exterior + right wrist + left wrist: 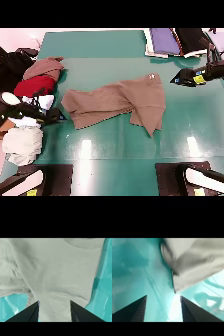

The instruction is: Fold the shirts.

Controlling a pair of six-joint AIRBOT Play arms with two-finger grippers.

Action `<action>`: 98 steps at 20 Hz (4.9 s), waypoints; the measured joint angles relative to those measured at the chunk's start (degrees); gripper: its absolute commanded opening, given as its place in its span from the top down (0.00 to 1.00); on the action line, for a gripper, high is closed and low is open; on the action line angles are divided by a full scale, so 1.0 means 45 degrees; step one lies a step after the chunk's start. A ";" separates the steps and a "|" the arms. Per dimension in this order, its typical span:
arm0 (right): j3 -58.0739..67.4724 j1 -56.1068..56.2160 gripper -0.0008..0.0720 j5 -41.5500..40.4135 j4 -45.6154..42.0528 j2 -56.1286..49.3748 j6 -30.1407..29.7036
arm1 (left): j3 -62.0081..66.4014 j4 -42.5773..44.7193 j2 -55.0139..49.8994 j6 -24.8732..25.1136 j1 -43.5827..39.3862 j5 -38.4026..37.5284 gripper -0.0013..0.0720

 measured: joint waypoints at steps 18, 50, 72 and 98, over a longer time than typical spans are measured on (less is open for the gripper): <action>-0.1331 -0.0976 0.39 0.0277 0.0563 0.0389 -0.0005 | -0.0155 -0.1307 -0.0160 -0.0486 -0.3293 0.2982 0.94; -0.2040 -0.1569 0.97 -0.0155 0.0937 0.1156 -0.1681 | 0.6300 -0.0418 0.0097 -0.0573 -0.3109 -0.0180 0.94; -0.8058 -0.1938 0.40 -0.0034 0.0709 0.2050 -0.1088 | 0.4469 0.1389 0.0092 -0.0797 -0.3128 -0.0427 0.94; 0.2443 -0.1812 0.97 -0.2705 0.1909 0.5508 -0.1608 | 1.3508 0.1535 0.3016 -0.0806 -0.3094 -0.0214 0.95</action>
